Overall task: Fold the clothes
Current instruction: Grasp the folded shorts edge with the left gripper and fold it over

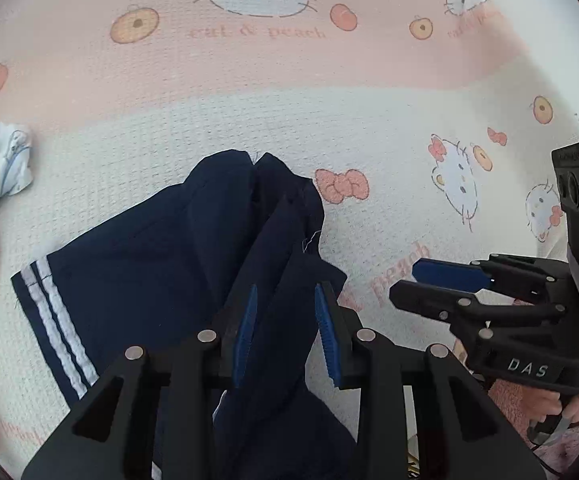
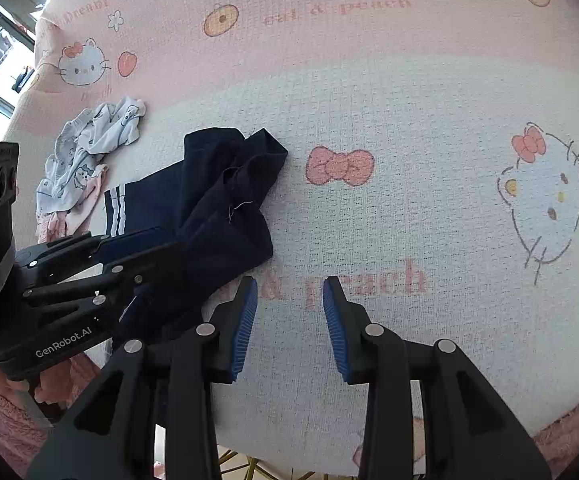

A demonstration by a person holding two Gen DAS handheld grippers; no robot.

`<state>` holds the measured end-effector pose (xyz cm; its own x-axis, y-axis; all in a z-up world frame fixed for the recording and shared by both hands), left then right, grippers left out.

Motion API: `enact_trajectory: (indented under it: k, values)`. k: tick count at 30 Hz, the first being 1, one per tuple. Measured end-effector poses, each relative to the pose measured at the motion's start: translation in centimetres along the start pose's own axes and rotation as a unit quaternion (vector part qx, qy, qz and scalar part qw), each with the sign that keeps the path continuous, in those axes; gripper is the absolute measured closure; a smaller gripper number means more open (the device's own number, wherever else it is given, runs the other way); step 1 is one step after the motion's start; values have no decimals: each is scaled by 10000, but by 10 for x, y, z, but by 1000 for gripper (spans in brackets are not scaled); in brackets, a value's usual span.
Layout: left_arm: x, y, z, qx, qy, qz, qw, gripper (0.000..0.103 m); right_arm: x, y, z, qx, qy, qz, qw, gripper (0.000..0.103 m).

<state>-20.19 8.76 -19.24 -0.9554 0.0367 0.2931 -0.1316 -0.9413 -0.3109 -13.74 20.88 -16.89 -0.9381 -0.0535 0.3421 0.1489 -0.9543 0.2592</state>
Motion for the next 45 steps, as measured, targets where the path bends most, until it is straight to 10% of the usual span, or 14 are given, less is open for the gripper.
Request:
enact_trajectory:
  k: [7, 10, 23, 37, 45]
  values:
    - [6, -6, -23, -129, 174, -166, 9996, 72, 5, -18, -26, 36, 224, -170, 9996, 69]
    - [1, -7, -21, -139, 108, -302, 9994, 90, 6, -20, -30, 46, 264, -213, 9994, 69]
    - [7, 62, 67, -115, -744, 613, 9953, 97, 22, 4, -20, 112, 209, 150, 9996, 69]
    - [3, 191, 55, 1047, -340, 1280, 9857, 97, 96, 30, -41, -401, 63, 604, 9973, 69]
    - [12, 192, 51, 967, -463, 1183, 9872, 97, 123, 54, -82, -235, 138, 1325, 9908, 69]
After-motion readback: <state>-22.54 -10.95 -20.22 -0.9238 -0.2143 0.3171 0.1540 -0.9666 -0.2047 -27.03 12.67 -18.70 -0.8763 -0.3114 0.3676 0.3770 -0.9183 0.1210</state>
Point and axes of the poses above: each gripper's, at about its wrist camera, not at the fingertips, and z roughly against the way its jaws point, y to its left, x to its top, the point moved 2 cm from there along -z, roughly the way its jaws point, and after that the axes turned 12 degrees about z, right-handed, at the moved point
